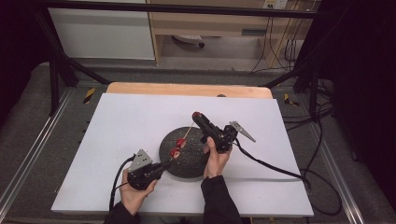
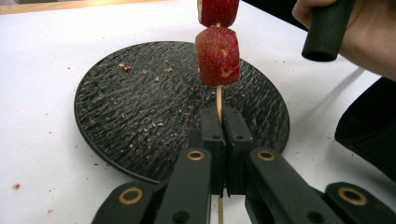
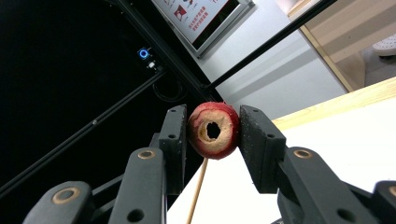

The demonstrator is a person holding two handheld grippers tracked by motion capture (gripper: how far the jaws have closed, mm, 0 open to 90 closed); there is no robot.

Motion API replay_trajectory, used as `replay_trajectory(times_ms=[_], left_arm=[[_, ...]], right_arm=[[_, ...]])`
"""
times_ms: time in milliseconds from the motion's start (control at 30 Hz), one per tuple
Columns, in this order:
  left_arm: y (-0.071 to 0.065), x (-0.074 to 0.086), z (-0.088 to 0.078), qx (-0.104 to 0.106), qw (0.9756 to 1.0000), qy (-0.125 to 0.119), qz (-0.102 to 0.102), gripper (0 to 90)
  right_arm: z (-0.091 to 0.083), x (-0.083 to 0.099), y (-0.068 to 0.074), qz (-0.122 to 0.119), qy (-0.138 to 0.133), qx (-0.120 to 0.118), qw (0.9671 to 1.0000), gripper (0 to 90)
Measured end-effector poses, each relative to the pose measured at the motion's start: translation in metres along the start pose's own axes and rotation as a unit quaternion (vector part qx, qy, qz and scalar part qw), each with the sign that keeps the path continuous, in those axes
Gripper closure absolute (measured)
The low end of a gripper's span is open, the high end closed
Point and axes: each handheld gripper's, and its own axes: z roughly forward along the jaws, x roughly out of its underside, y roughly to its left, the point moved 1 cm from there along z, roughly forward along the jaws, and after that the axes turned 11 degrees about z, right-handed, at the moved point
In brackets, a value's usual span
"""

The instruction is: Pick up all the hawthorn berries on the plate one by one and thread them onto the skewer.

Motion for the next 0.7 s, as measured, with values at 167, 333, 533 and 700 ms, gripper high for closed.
replay_trajectory(times_ms=[167, 333, 533, 700], left_arm=[[-0.001, -0.003, 0.003, 0.000, 1.0000, -0.006, -0.006, 88.3], [-0.003, -0.006, 0.006, -0.001, 1.0000, -0.006, -0.008, 88.3], [-0.004, -0.011, 0.008, -0.003, 0.9998, -0.007, -0.016, 88.3], [-0.004, -0.014, 0.008, -0.008, 0.9997, -0.013, -0.017, 88.3]], right_arm=[[0.000, 0.001, 0.000, 0.002, 0.000, -0.002, 1.0000, 63.8], [0.000, 0.003, 0.000, 0.003, 0.001, -0.002, 1.0000, 63.8], [-0.001, 0.004, 0.000, 0.001, 0.001, -0.004, 1.0000, 63.8], [-0.002, 0.003, 0.001, 0.001, 0.003, -0.006, 1.0000, 63.9]])
